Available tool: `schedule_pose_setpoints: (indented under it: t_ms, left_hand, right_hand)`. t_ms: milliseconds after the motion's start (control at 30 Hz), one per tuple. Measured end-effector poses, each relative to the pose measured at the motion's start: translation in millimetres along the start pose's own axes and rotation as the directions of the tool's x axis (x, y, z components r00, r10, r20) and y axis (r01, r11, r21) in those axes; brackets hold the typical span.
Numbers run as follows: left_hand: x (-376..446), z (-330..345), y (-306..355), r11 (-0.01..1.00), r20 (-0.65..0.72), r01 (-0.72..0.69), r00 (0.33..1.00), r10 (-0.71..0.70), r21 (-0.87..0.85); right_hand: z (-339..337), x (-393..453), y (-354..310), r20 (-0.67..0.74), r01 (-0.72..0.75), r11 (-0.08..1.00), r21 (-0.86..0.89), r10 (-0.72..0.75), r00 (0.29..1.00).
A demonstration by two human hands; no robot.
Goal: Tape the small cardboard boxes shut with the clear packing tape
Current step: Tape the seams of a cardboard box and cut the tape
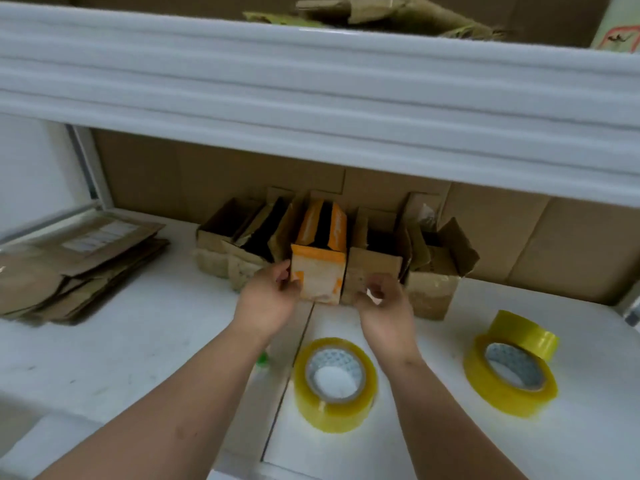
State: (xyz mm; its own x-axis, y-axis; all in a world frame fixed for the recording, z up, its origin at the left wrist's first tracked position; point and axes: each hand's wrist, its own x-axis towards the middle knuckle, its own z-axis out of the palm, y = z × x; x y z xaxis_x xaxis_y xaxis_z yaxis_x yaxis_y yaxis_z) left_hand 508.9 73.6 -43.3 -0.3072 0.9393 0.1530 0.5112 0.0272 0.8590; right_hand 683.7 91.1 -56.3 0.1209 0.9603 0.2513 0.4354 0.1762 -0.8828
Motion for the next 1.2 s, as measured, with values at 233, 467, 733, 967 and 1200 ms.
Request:
schedule_pose_setpoints:
  t_ms: [233,467,733,967,1200]
  left_hand:
    - [-16,-154,-104,0.981,-0.153,0.117,0.984,-0.093,0.155]
    - [-23,-267,-192,0.919,-0.256,0.306,0.936,-0.243,0.249]
    - [10,-312,-250,0.846,-0.268,0.302,0.943,-0.197,0.44]
    - [57,-313,-269,0.773,-0.14,0.249,0.968,-0.207,0.583]
    - [76,-315,-285,0.888,-0.199,0.265,0.959,-0.202,0.377]
  right_hand:
    - [151,-62,-78,0.204,0.038,0.994,0.102,-0.058,0.977]
    - [270,-117,-111,0.482,-0.011,1.0,0.024,-0.002,0.876]
    - [361,-84,-143,0.505,0.137,0.986,-0.09,-0.074,0.86]
    - [415,-44,-153,0.446,0.192,0.974,-0.125,-0.117,0.887]
    - [439,-40,-153,0.52,0.231,0.913,-0.337,-0.024,0.854]
